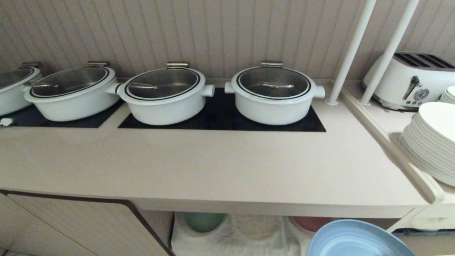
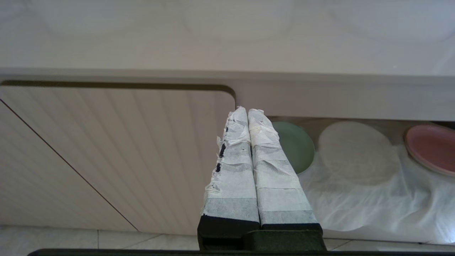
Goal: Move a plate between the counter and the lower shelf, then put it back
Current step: Put the plate in the cupboard
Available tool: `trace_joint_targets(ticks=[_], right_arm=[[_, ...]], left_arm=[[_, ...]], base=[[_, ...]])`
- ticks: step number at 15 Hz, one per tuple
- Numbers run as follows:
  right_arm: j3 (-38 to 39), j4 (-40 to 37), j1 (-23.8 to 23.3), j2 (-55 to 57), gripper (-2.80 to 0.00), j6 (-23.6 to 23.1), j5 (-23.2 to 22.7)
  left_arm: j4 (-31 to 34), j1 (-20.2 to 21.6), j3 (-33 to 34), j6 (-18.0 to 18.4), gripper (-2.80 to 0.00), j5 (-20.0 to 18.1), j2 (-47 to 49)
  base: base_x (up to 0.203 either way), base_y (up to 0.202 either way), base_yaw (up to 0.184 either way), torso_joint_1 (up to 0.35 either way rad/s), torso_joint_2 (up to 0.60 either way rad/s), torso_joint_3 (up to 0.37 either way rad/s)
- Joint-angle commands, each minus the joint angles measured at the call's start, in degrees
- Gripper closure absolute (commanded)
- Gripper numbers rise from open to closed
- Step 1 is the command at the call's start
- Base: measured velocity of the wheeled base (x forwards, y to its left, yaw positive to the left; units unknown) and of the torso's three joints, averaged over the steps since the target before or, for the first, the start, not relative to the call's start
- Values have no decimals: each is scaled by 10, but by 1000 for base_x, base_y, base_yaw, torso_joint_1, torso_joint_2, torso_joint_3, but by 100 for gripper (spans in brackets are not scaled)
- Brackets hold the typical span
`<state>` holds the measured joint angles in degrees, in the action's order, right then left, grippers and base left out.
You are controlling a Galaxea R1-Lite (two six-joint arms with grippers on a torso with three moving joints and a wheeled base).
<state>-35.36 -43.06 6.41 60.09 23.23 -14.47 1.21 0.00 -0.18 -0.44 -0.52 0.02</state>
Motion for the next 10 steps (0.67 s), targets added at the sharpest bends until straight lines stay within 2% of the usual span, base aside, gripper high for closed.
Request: trace_joint_targets(ticks=[1, 10], right_arm=[[0, -3, 0, 2, 0, 1, -1], [2, -3, 0, 4, 0, 1, -1]], left_arm=[[0, 0, 0, 0, 0, 0, 0], [0, 0, 0, 0, 0, 0, 0]], base=[[0, 0, 0, -149, 306, 159], [0, 0, 0, -152, 327, 173]])
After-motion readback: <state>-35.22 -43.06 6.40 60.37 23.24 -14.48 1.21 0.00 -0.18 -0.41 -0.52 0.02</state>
